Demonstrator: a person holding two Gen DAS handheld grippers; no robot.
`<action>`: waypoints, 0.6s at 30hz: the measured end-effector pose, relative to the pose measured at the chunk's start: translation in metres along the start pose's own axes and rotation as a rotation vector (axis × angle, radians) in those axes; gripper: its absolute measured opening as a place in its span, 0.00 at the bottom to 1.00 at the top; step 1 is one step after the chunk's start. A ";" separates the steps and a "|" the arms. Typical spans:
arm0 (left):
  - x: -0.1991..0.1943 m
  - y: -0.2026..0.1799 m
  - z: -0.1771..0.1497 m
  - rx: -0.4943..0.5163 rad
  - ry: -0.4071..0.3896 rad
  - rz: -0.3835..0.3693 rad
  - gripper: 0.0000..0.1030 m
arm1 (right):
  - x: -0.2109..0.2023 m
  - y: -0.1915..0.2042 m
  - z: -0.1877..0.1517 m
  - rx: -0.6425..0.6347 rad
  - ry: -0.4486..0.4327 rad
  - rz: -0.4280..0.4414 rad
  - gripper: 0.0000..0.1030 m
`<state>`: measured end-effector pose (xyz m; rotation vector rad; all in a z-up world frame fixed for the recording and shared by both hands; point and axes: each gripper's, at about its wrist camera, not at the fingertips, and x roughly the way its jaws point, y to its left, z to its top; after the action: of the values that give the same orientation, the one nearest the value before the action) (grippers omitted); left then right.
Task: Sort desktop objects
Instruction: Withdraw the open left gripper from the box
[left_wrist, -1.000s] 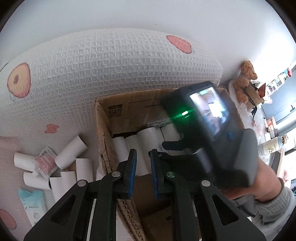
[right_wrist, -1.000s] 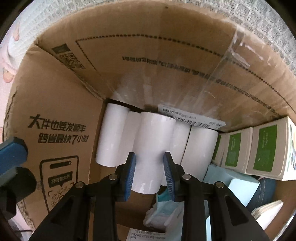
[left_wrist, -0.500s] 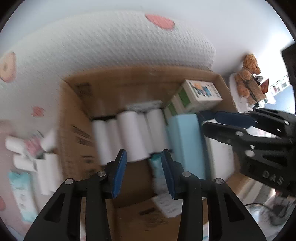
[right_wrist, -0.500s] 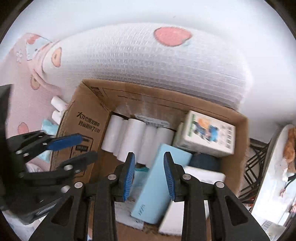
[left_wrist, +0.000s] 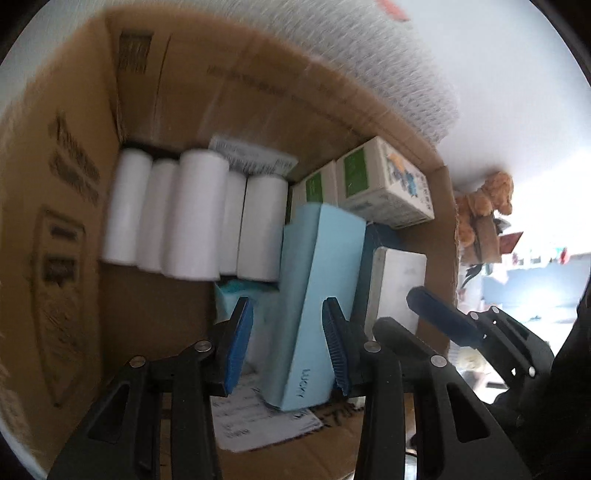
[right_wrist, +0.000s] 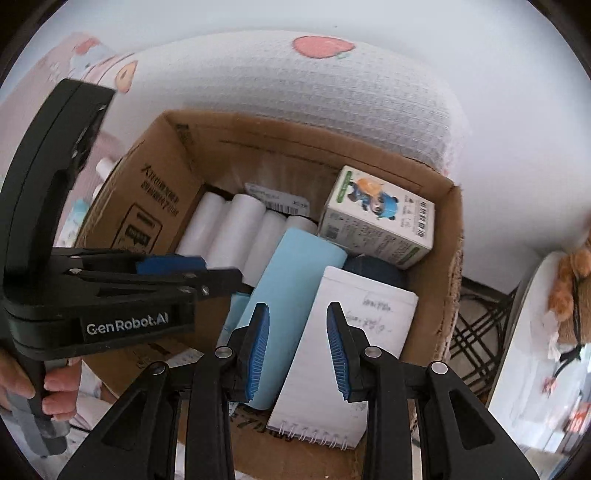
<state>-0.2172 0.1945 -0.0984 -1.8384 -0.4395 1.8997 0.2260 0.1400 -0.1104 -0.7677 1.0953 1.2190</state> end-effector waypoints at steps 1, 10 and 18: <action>0.002 0.003 -0.001 -0.029 -0.001 -0.010 0.41 | 0.001 0.002 0.000 -0.025 -0.002 -0.002 0.27; 0.013 0.025 -0.016 -0.254 -0.045 -0.147 0.41 | 0.013 0.030 -0.010 -0.218 -0.027 0.016 0.27; 0.030 0.037 -0.030 -0.360 0.005 -0.229 0.31 | 0.015 0.038 -0.019 -0.322 -0.022 0.044 0.27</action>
<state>-0.1914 0.1763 -0.1448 -1.9099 -0.9999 1.7445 0.1840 0.1361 -0.1272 -0.9749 0.9118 1.4588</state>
